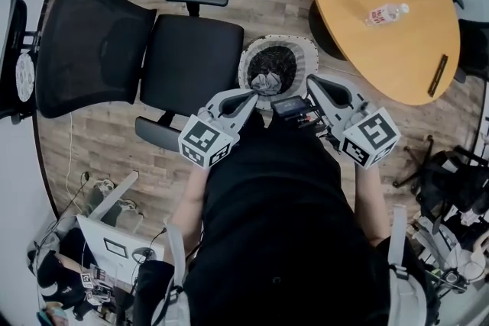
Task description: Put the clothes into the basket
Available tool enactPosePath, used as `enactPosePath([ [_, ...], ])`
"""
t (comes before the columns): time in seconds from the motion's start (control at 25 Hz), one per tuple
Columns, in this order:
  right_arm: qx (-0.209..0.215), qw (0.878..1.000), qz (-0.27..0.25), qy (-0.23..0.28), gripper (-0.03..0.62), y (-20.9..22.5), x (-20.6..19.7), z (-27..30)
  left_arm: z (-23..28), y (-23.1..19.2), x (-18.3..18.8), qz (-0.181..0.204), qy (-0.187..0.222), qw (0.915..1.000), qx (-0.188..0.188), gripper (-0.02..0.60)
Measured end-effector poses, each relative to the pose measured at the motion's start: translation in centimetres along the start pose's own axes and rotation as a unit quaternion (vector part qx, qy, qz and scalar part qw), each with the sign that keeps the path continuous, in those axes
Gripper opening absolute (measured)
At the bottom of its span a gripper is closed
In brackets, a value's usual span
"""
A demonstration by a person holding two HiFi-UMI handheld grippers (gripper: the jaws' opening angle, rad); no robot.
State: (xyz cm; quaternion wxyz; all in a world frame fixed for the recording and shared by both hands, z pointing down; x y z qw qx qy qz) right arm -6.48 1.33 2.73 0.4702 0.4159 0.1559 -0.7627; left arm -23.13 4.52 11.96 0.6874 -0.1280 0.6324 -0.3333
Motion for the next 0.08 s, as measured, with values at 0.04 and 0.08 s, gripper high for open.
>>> enactPosePath([
  [0.04,-0.002,1.000,0.000,0.000,0.015,0.02,0.04,0.05,0.02,-0.06,-0.04,0.000,-0.002,1.0000,0.001,0.012],
  [0.08,-0.003,1.000,-0.001,0.001,0.015,0.04,0.09,0.10,0.03,-0.12,-0.07,0.000,-0.003,1.0000,0.001,0.012],
])
Point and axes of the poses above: the fingertips, and each gripper's own axes: z forward along the fingers, y to its right, x out of its top, the point moved 5 cm from there along -z, backward along the fingers, and after that the axes turned 12 degrees about -x, right-handed, at the moved point
